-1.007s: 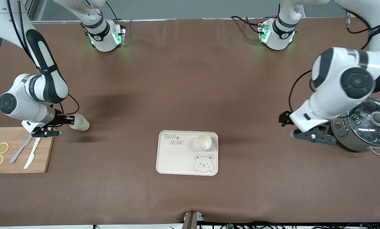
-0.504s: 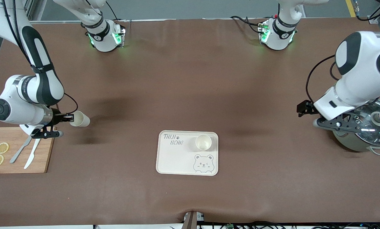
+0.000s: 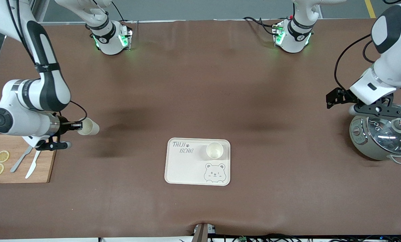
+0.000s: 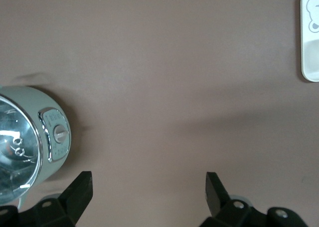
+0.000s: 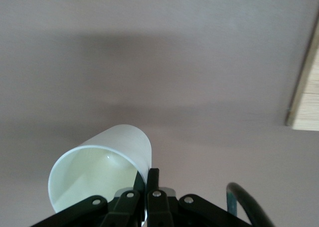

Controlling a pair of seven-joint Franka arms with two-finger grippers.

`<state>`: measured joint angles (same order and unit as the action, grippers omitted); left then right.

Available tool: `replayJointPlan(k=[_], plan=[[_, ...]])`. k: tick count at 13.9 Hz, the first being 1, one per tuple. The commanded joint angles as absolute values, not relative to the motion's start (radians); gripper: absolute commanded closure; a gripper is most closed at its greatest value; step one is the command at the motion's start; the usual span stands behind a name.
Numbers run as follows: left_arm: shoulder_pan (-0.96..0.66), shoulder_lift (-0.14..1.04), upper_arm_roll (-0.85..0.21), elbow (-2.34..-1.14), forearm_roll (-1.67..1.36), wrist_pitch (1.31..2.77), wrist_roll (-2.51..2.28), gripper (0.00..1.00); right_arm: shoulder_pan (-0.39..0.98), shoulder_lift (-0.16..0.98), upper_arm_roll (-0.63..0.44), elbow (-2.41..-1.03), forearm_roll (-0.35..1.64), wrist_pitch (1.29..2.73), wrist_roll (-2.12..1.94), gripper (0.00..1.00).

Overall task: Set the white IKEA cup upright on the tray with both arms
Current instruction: 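Open and withdraw the left gripper while the right gripper grasps the cup, then carry the second cup with the right gripper onto the tray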

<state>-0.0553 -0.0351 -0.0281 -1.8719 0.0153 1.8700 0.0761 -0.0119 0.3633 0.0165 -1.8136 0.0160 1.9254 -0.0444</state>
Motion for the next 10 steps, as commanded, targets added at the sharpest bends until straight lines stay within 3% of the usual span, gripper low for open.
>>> replayJointPlan(k=[1, 10], plan=[[-0.048, -0.093, -0.034, -1.920, -0.003, 1.858, 0.066, 0.00, 0.049, 0.359, 0.014, -1.770, 0.023, 1.894, 0.066, 1.00], [-0.055, -0.144, -0.058, -1.941, -0.015, 1.858, -0.052, 0.00, 0.213, 0.400, 0.023, -1.631, 0.179, 1.891, 0.443, 1.00]])
